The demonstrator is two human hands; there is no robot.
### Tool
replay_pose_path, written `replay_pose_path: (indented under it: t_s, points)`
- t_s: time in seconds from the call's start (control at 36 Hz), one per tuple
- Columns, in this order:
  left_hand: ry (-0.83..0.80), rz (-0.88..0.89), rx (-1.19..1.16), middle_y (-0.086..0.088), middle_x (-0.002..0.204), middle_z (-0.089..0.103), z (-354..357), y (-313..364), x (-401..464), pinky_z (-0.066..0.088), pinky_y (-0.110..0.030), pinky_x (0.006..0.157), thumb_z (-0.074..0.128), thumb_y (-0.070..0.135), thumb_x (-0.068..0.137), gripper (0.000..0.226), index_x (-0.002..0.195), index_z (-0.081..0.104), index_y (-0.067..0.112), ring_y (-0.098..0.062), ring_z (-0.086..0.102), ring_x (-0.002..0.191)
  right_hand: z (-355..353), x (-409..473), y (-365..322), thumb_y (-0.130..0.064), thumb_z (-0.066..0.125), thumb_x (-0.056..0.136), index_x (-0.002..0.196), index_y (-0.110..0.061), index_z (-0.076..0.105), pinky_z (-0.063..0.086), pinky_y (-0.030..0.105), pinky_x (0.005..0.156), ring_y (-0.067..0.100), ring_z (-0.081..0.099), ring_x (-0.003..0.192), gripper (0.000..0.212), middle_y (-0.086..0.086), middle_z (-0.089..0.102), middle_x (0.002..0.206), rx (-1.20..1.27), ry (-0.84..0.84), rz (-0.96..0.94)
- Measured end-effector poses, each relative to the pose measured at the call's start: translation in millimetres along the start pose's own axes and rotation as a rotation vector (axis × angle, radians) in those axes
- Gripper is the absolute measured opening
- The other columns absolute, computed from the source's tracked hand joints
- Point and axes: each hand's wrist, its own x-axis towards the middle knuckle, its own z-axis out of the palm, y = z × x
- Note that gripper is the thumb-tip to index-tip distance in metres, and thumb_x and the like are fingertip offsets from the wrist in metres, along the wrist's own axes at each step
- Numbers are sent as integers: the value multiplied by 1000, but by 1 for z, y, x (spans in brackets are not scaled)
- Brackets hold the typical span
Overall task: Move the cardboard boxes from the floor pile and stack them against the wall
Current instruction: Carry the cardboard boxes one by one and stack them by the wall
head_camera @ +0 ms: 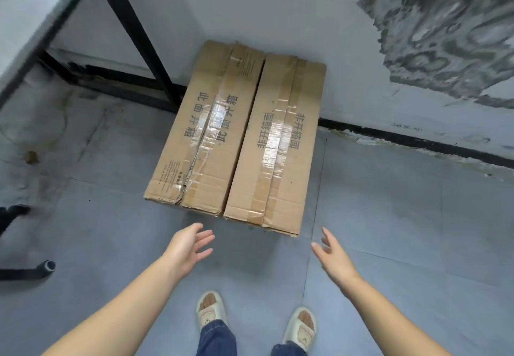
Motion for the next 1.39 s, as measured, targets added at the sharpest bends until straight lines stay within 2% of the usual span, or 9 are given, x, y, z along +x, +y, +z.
replay_pose_path:
  t_s: [0.25,0.36,0.53,0.67,0.86,1.03,1.17,1.31,1.39]
  points:
    - [-96,370,325,-8,109,68,-17,-6,-188,49,-33,86,41,12,101,24,120,57,15,-18,64,103,-72,-169,-22,-43,63,86,140,-37,37,50,24,85,-5,53,111,60,-11,50,132,52,-149,-178]
    - [-127,570,348,0,97,74,-21,-19,-267,54,-23,83,44,5,99,26,114,60,20,-11,68,97,-87,-232,-20,-45,61,85,126,-51,40,43,39,106,-11,53,113,46,-22,52,130,70,-131,-358]
    - [-97,795,353,4,102,72,-27,-60,-345,51,-18,87,44,1,96,31,116,61,19,-8,68,96,-99,-302,5,-92,54,52,128,-51,40,48,36,100,-4,52,121,88,-34,54,125,118,-13,-541]
    - [-45,848,276,6,102,72,-29,-96,-375,53,-16,82,47,11,94,28,115,60,24,-8,68,95,-108,-342,30,-85,53,63,123,-66,40,47,40,101,-4,52,121,64,-34,53,127,194,83,-570]
    - [-197,790,301,6,104,72,-17,-101,-371,54,-18,83,62,79,55,77,116,60,30,-12,67,99,-106,-374,57,-91,54,53,121,-63,43,54,27,89,-2,55,119,75,-32,55,125,366,329,-547]
    - [-418,907,422,2,105,72,-19,-58,-359,53,-20,84,60,54,76,54,120,58,23,-14,67,99,-77,-403,68,-92,59,47,125,-49,43,51,29,91,-3,57,115,91,-30,57,124,561,549,-530]
    - [-526,958,516,0,104,72,-44,-27,-350,53,-27,88,62,83,57,88,121,59,23,-16,68,99,-20,-426,76,-89,64,46,124,-46,44,54,22,85,1,61,111,91,-25,62,119,742,778,-511]
    - [-647,989,626,1,103,73,-71,-8,-340,50,-30,90,61,39,86,24,109,67,42,-17,67,102,49,-449,86,-86,67,46,121,-46,50,54,24,84,3,63,109,87,-14,62,122,873,978,-485]
    - [-751,960,755,7,110,70,-78,2,-337,48,-30,92,65,61,75,38,111,62,52,-13,64,108,82,-470,95,-85,67,48,120,-48,53,54,24,84,2,63,108,82,-8,62,125,924,1096,-456]
